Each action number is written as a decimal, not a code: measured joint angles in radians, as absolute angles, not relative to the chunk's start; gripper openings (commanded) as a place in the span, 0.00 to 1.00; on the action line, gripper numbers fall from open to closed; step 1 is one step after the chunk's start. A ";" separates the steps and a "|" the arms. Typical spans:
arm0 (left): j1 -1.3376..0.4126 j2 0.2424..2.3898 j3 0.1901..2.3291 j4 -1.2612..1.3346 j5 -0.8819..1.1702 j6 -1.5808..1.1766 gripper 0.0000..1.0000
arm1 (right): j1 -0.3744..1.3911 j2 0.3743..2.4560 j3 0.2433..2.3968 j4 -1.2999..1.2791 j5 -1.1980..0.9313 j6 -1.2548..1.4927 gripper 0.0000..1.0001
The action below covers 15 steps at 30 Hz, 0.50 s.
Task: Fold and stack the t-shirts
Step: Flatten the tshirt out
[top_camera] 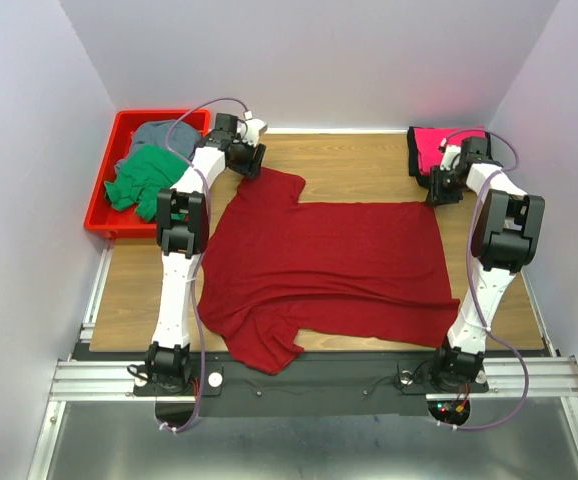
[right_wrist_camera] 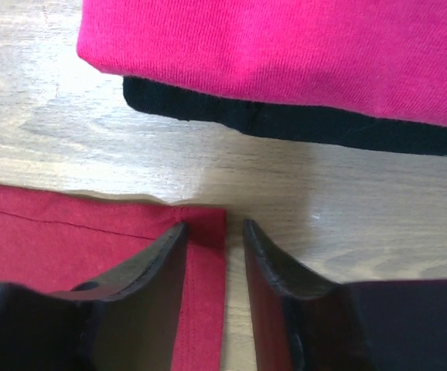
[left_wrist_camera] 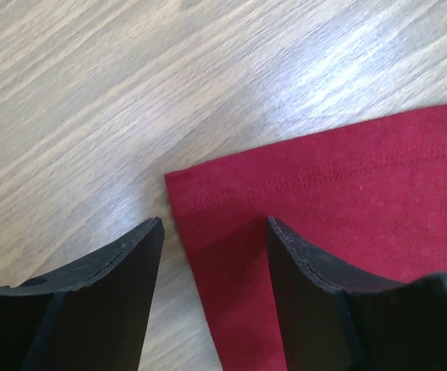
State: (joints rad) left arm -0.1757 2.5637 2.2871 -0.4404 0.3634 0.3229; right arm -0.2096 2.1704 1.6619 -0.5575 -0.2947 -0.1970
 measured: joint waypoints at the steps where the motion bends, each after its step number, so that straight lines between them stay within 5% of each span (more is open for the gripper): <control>1: -0.177 2.565 2.289 -0.440 0.363 0.323 0.60 | -0.210 2.170 1.660 -0.554 -0.295 -0.197 0.32; 4: -0.177 2.568 2.291 -0.436 0.364 0.324 0.49 | -0.211 2.170 1.657 -0.544 -0.300 -0.194 0.14; 5: -0.177 2.568 2.291 -0.436 0.365 0.324 0.45 | -0.211 2.170 1.655 -0.541 -0.305 -0.194 0.01; 15: -0.177 2.570 2.302 -0.439 0.377 0.327 0.00 | -0.208 2.172 1.654 -0.539 -0.333 -0.189 0.01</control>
